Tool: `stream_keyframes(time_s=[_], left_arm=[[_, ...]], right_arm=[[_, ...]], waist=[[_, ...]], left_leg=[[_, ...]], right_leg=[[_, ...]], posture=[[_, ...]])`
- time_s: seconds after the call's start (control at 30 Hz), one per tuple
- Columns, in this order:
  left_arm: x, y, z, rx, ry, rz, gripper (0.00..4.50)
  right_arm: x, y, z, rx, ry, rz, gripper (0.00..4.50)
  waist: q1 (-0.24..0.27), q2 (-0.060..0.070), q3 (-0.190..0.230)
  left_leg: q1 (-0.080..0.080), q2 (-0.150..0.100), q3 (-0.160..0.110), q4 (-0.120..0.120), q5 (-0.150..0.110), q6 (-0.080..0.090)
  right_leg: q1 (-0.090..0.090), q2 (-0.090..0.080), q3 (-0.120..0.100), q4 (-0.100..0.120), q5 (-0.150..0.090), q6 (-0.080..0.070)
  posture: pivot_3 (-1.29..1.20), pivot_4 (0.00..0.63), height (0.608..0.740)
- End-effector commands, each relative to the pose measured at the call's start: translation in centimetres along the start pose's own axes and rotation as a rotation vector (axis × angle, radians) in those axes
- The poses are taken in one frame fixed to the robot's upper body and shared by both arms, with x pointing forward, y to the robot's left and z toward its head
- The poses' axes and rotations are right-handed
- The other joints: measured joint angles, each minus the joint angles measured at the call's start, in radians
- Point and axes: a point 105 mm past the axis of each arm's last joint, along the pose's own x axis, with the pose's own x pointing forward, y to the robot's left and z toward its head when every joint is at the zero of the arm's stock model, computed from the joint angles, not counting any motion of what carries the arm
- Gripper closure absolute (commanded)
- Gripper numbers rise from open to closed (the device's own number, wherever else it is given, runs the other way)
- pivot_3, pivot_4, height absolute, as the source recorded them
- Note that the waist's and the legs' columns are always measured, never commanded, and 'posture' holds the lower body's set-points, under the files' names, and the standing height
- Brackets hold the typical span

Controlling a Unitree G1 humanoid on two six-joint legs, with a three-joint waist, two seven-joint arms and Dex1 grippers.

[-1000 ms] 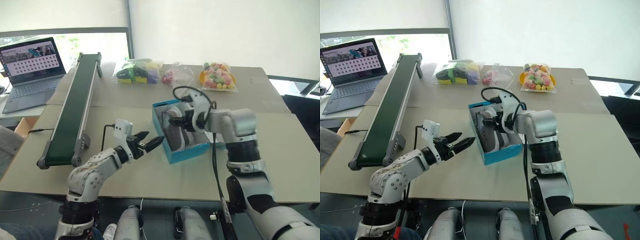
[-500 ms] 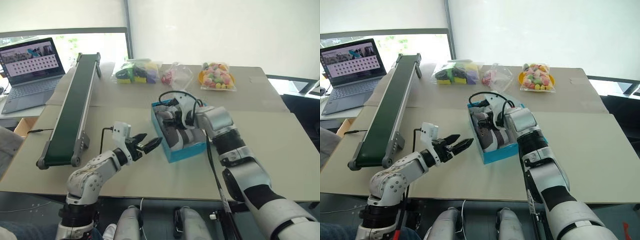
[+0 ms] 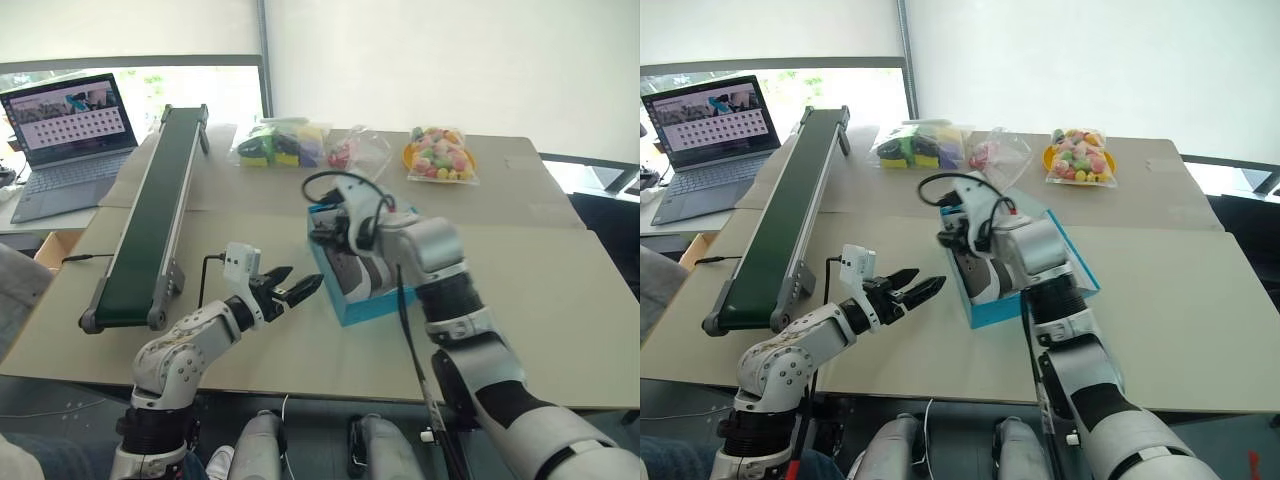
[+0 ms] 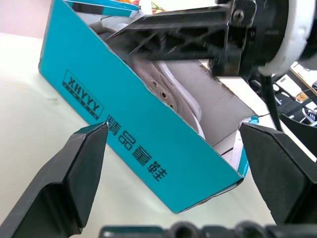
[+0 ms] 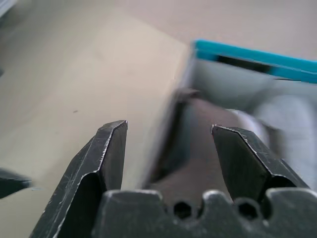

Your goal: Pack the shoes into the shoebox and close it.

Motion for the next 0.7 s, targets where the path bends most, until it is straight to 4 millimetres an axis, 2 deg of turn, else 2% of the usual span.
stream_keyframes(time_s=[0.03, 0.13, 0.27, 0.3, 0.33, 0.4, 0.43, 0.6, 0.7], left_arm=[[-0.1, -1.0, 0.9, 0.041, -0.026, -0.036, 0.0], [0.1, -1.2, 0.8, 0.058, -0.014, -0.056, 0.0], [0.3, -1.4, 0.8, 0.072, 0.006, -0.083, 0.0], [0.4, -1.4, 0.9, 0.075, 0.009, -0.087, 0.0], [0.4, -1.3, 0.9, 0.077, 0.012, -0.09, 0.0], [0.6, -1.3, 0.9, 0.082, 0.024, -0.103, 0.0], [0.7, -1.3, 0.9, 0.083, 0.028, -0.109, 0.0], [1.0, -1.4, 0.8, 0.088, 0.05, -0.135, 0.0], [1.2, -1.5, 0.8, 0.091, 0.059, -0.149, 0.0]], right_arm=[[-4.4, -2.2, 3.8, 0.082, -0.189, -0.015, 1.23], [-7.5, -3.1, 2.9, 0.127, -0.221, 0.018, 1.23], [-11.1, -4.7, -0.9, 0.156, -0.165, -0.009, 1.23], [-11.7, -5.1, -1.8, 0.155, -0.143, -0.025, 0.73], [-12.4, -5.5, -2.7, 0.155, -0.117, -0.046, 0.6], [-14.2, -6.4, -4.8, 0.162, -0.059, -0.082, 0.06], [-14.9, -6.4, -5.3, 0.166, -0.049, -0.082, 0.06], [-17.5, -6.8, -7.5, 0.077, 0.072, -0.11, 0.06], [-17.4, -6.8, -9.7, 0.007, 0.194, -0.142, 0.06]], waist=[[0.0, 0.0, 0.0], [-0.004, 0.0, 0.0], [-0.001, 0.0, 0.0], [0.0, 0.0, 0.0], [0.0, 0.001, 0.0], [0.0, 0.001, 0.001], [0.0, 0.001, 0.001], [-0.005, 0.001, 0.001], [-0.004, 0.001, 0.001]], left_leg=[[0.0, 0.0, 0.0, 0.0, 0.0, 0.0], [0.001, 0.0, 0.0, 0.0, 0.0, 0.0], [0.001, 0.002, -0.001, -0.001, 0.0, 0.0], [0.001, 0.002, -0.001, -0.001, 0.0, 0.0], [0.001, 0.001, -0.001, -0.001, 0.0, 0.0], [0.001, 0.0, -0.002, 0.0, 0.0, 0.0], [0.002, -0.001, -0.003, 0.0, 0.0, 0.0], [0.004, -0.003, -0.008, 0.0, 0.0, 0.0], [0.004, -0.003, -0.01, -0.001, 0.0, 0.0]], right_leg=[[0.0, 0.0, 0.0, 0.0, 0.0, 0.0], [0.0, 0.001, 0.001, 0.0, 0.003, 0.006], [0.001, 0.003, 0.0, 0.0, 0.001, 0.005], [0.001, 0.003, 0.0, 0.001, 0.001, 0.005], [0.0, 0.002, 0.0, 0.001, 0.001, 0.004], [0.0, 0.0, 0.001, 0.001, -0.002, -0.001], [0.001, -0.001, 0.0, 0.001, -0.001, 0.0], [0.004, -0.001, 0.001, 0.0, -0.001, 0.0], [0.004, -0.001, 0.0, -0.001, -0.002, 0.0]], posture=[[0.0, 0.15, 0.707], [0.0, 0.15, 0.707], [0.0, 0.15, 0.707], [0.0, 0.15, 0.707], [0.0, 0.15, 0.707], [0.0, 0.15, 0.707], [0.0, 0.15, 0.707], [0.0, 0.15, 0.707], [0.0, 0.15, 0.707]])
